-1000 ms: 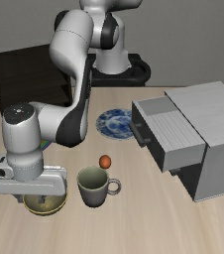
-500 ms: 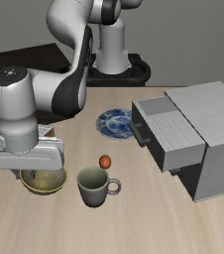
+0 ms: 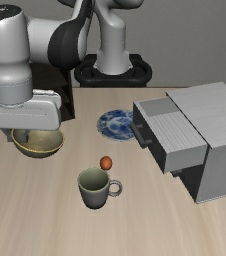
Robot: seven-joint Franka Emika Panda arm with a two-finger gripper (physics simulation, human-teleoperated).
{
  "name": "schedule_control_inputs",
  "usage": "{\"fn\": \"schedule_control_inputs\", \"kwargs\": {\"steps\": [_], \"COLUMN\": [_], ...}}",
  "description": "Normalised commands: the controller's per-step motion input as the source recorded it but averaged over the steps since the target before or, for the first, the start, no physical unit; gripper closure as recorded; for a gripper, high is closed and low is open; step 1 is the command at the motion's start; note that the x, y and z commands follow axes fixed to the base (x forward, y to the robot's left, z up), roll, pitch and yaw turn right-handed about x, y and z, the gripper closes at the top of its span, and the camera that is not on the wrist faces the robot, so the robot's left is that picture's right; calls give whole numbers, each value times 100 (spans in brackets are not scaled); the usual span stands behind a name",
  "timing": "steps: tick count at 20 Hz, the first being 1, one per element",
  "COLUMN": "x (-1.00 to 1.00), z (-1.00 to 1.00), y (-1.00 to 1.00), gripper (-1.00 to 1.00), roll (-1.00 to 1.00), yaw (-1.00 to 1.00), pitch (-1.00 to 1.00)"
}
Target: Pick up the bowl and place it on the top of the wooden shelf
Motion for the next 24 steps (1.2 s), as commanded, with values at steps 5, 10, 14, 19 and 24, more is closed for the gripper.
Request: {"fn": "schedule_control_inputs", "kwargs": {"steps": [5,10,14,19,24], "x": [0,-100,-100,-100,-100], "z": [100,0,0,0,0], "y": [0,0,0,0,0], "gripper": [100,100,100,100,100], "roll": [0,0,0,0,0], "yaw": [0,0,0,0,0], "pitch": [0,0,0,0,0]}}
